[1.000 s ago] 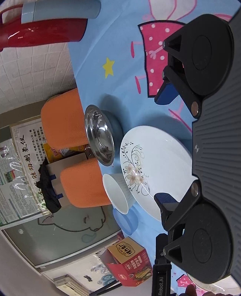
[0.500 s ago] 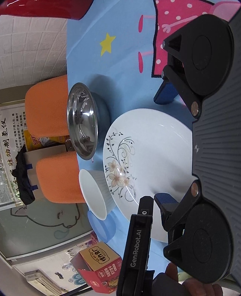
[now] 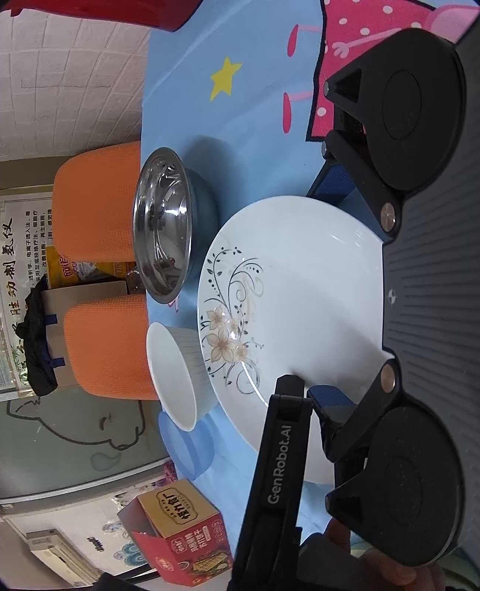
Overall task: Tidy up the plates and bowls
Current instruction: 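Move the left gripper to the floral white plate and grasp its rim, then carry the floral plate onto the plate stack and open the left gripper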
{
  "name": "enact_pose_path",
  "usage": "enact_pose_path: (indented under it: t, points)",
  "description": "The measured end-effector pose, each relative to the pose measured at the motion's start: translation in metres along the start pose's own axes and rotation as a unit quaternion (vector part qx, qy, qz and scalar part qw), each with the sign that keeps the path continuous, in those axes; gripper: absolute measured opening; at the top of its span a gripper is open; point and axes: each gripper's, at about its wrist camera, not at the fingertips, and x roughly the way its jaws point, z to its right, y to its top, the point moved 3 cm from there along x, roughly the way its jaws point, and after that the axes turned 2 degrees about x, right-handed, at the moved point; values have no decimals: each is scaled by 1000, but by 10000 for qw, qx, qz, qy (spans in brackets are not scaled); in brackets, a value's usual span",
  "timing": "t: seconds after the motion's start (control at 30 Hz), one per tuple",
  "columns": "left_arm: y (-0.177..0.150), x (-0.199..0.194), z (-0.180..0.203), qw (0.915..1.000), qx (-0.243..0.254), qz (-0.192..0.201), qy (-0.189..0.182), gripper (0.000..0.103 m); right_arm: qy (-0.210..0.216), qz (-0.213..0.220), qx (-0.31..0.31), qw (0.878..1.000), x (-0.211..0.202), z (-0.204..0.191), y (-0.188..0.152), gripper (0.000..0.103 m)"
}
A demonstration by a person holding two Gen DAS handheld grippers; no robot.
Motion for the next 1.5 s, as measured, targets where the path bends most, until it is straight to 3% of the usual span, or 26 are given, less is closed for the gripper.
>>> enact_pose_path:
  t: [0.17,0.23,0.4,0.6,1.0,1.23,1.5]
  points:
    - [-1,-1,3,9999,84,65,-10,81,-96,60,-201,9997,3,-6,-1,103]
    - [-3,-4,11,9997,197,104,-107,66,-305,63,-453,9985,4,-12,-3,103]
    - [-7,-12,18,9999,83,2,-109,60,-342,100,-307,9989,-4,-9,-5,103]
    - [-20,-35,22,9998,126,98,-134,60,-473,361,-238,9979,-29,-18,-15,103]
    - [-47,-88,13,9980,257,576,-12,59,-327,588,-151,9976,-63,-45,-29,103]
    - [-63,-138,-22,9957,-104,918,100,60,-62,904,-561,9943,-91,-92,-28,103]
    - [-115,-178,-85,9911,-542,968,735,63,621,787,-897,9909,-94,-161,-55,103]
